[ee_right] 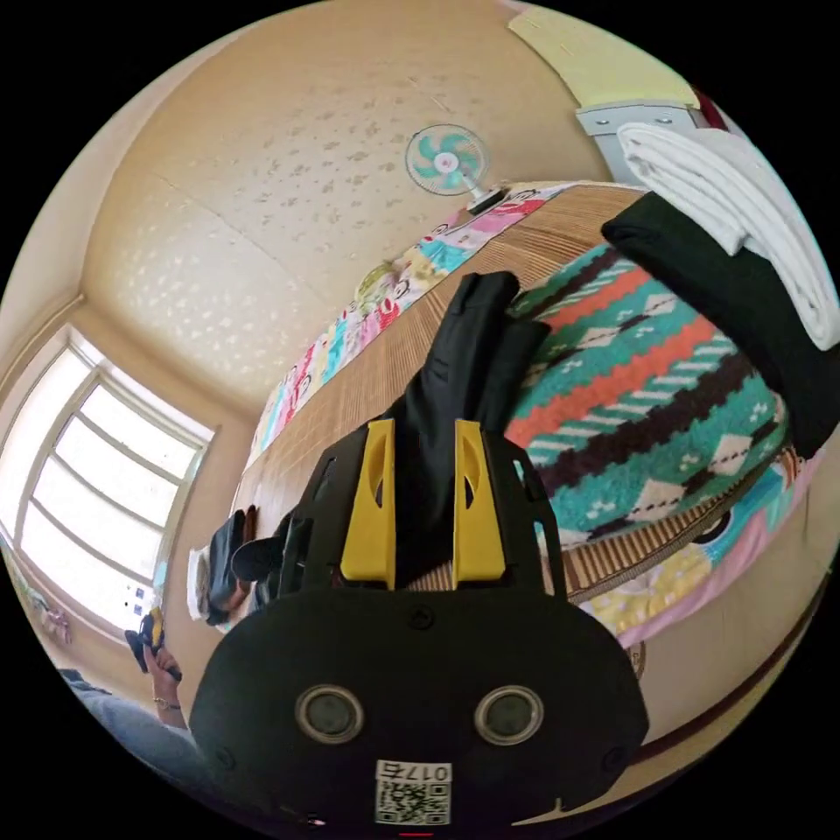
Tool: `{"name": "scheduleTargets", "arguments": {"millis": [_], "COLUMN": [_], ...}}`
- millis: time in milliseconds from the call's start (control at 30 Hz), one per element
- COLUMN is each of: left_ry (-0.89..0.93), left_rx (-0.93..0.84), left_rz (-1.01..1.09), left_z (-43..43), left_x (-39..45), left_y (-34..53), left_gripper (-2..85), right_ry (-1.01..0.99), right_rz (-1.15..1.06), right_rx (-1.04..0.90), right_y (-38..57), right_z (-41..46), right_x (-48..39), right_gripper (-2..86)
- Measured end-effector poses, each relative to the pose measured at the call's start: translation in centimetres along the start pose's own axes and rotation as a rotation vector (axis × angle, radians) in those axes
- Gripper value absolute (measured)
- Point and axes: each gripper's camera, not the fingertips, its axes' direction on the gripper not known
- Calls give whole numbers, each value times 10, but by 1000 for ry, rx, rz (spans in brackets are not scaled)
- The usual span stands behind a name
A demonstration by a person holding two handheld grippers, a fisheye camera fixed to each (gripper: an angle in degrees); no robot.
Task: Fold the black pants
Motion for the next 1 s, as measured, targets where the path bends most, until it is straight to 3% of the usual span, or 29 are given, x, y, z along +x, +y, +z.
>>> {"name": "scheduleTargets", "arguments": {"millis": [167, 267, 400, 500, 667, 800, 900, 1000], "left_ry": [8, 20, 64, 95, 113, 95, -84, -190], "left_rx": [-66, -93, -93, -105, -186, -225, -278, -221], "left_rz": [35, 41, 93, 110, 212, 219, 101, -40], "left_z": [47, 71, 90, 108, 168, 222, 248, 239], "left_x": [9, 14, 29, 41, 68, 72, 57, 28], "left_y": [-3, -1, 5, 10, 19, 24, 36, 61], "left_gripper": [-9, -8, -2, 4, 58, 156, 235, 163], "right_ry": [84, 141, 56, -168, -548, -883, -1051, -1032], "right_rz": [163, 195, 137, -42, -529, -667, -671, -678], "right_rx": [68, 109, 141, 50, -129, -168, -242, -252], "right_y": [-32, -32, -33, -40, 27, 85, 111, 125], "right_z": [14, 33, 33, 31, 10, -26, -37, -42], "right_x": [61, 74, 59, 17, -149, -206, -222, -227], "right_gripper": [109, 69, 41, 34, 29, 27, 23, 20]}}
